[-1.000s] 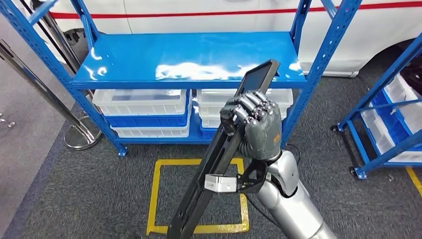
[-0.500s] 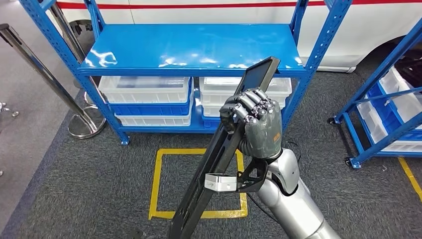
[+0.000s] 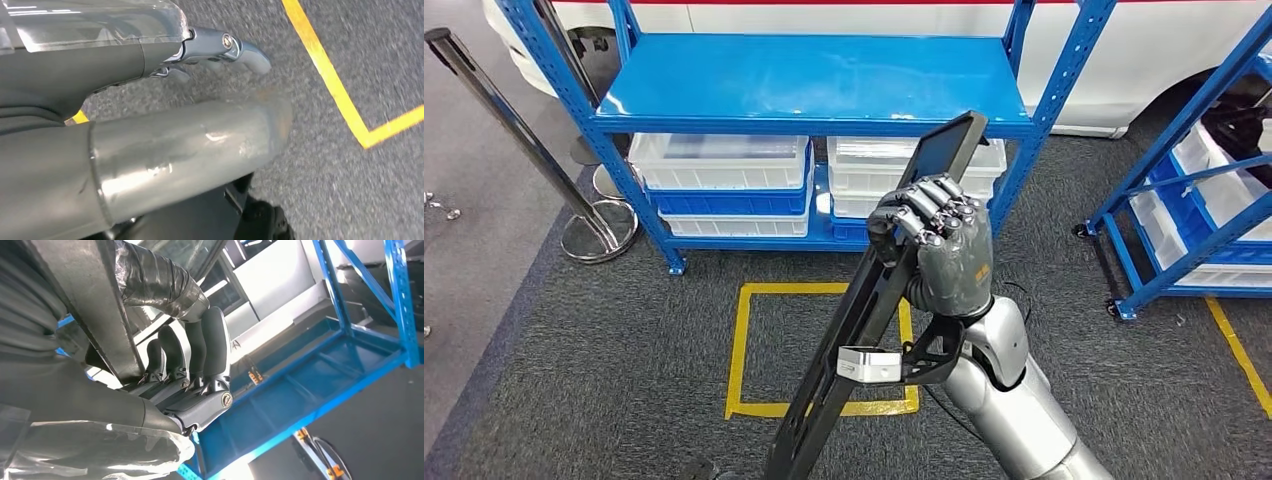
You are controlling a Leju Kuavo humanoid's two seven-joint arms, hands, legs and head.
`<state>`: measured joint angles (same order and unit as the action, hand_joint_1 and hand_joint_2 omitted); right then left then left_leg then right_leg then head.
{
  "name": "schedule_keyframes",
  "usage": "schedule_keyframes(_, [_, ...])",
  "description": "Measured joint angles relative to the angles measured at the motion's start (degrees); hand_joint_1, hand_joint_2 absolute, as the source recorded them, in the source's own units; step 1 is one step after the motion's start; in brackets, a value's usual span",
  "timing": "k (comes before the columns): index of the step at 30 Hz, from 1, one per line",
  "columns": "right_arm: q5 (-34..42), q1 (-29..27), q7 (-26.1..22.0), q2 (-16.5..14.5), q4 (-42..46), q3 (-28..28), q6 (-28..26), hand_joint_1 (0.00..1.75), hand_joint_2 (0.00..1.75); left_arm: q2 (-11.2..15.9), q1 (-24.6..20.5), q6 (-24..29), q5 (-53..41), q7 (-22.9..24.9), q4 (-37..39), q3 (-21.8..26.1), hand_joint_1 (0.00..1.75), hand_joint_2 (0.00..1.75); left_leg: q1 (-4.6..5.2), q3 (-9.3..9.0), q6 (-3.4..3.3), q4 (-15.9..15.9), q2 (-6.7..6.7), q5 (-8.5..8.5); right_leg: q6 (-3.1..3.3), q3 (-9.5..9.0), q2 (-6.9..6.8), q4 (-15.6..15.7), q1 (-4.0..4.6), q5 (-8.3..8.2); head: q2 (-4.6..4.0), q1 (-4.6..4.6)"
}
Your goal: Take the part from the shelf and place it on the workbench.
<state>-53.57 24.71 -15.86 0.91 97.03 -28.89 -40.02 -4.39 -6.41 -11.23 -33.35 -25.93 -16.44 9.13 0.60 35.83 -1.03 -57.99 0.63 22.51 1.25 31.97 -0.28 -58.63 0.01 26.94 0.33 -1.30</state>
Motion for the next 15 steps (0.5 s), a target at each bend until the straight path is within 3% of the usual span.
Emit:
schedule_keyframes(2, [0.0,0.1,0.0,0.0,0.0,0.0,0.0,1.75,1.75,0.0,0.0,0.0,0.0,0.1,0.0,-0.1,0.0,0.0,-0.04,0.88,0.77,-1.7,-0.26,2.06,0.42,0.34,-0.27,1.1,-0.52,-1.25,0.0,-0.04])
schedule_keyframes(5, [0.0,0.2,0.0,0.0,0.0,0.0,0.0,1.75,1.75,0.0,0.0,0.0,0.3,0.1,0.0,-0.4,0.0,0.0,-1.02,3.86,2.21,-11.2,-0.38,8.89,0.68,1.95,-0.43,1.4,-0.81,-2.86,0.0,-0.07])
schedule_keyframes(6, [-0.1,0.2,0.0,0.0,0.0,0.0,0.0,1.75,1.75,0.0,0.0,0.0,0.4,0.1,0.0,-0.5,0.0,0.0,-1.41,4.4,2.64,-13.9,-0.37,9.99,0.51,2.63,-0.44,1.3,-0.91,-3.34,0.0,-0.08])
schedule_keyframes(7, [-0.1,0.1,0.0,0.0,0.0,0.0,0.0,1.75,1.75,0.0,0.0,0.0,0.6,0.1,0.0,-0.7,0.0,0.0,-1.77,4.13,3.07,-14.9,-0.37,9.96,0.27,3.32,-0.43,1.2,-1.07,-3.79,0.0,-0.08])
schedule_keyframes(8, [-0.2,0.1,0.0,0.0,0.0,0.0,0.0,1.75,1.75,0.0,0.0,0.0,0.9,0.1,0.0,-0.9,0.0,0.0,-2.13,2.8,3.51,-13.8,-0.36,8.94,-0.04,4.03,-0.43,1.1,-1.33,-4.21,0.0,-0.08])
schedule_keyframes(10, [-0.3,0.1,0.0,0.0,0.0,0.0,0.0,1.75,1.75,0.0,-0.1,0.0,1.3,0.2,0.0,-1.3,0.0,0.0,-2.81,-2.2,4.45,-6.7,-0.38,6.36,-0.81,5.37,-0.38,0.4,-1.9,-4.88,0.0,-0.08])
schedule_keyframes(11, [-0.3,0.1,0.0,0.0,0.0,0.0,0.0,1.75,1.75,0.0,-0.2,0.0,1.4,0.2,0.0,-1.5,0.0,0.0,-2.84,-4.56,4.52,-3.1,-0.58,5.74,-1.26,5.94,-0.35,0.0,-2.07,-5.19,0.0,-0.07])
schedule_keyframes(13, [-0.3,0.2,0.0,0.0,0.0,0.0,0.0,1.75,1.75,0.0,-0.3,0.0,1.5,0.2,-0.1,-1.9,0.0,0.0,-2.56,-6.46,3.81,0.3,-0.96,5.83,-2.22,6.5,-0.29,-0.3,-2.06,-5.87,0.0,-0.03])
schedule_keyframes(15, [-0.3,0.2,0.0,0.0,0.1,-0.1,0.0,1.75,1.75,0.0,-0.3,0.0,1.5,0.2,-0.1,-2.0,0.0,0.0,-2.22,-5.97,2.35,0.2,-1.08,5.38,-3.24,6.64,-0.24,-0.1,-2.11,-6.64,0.0,0.01])
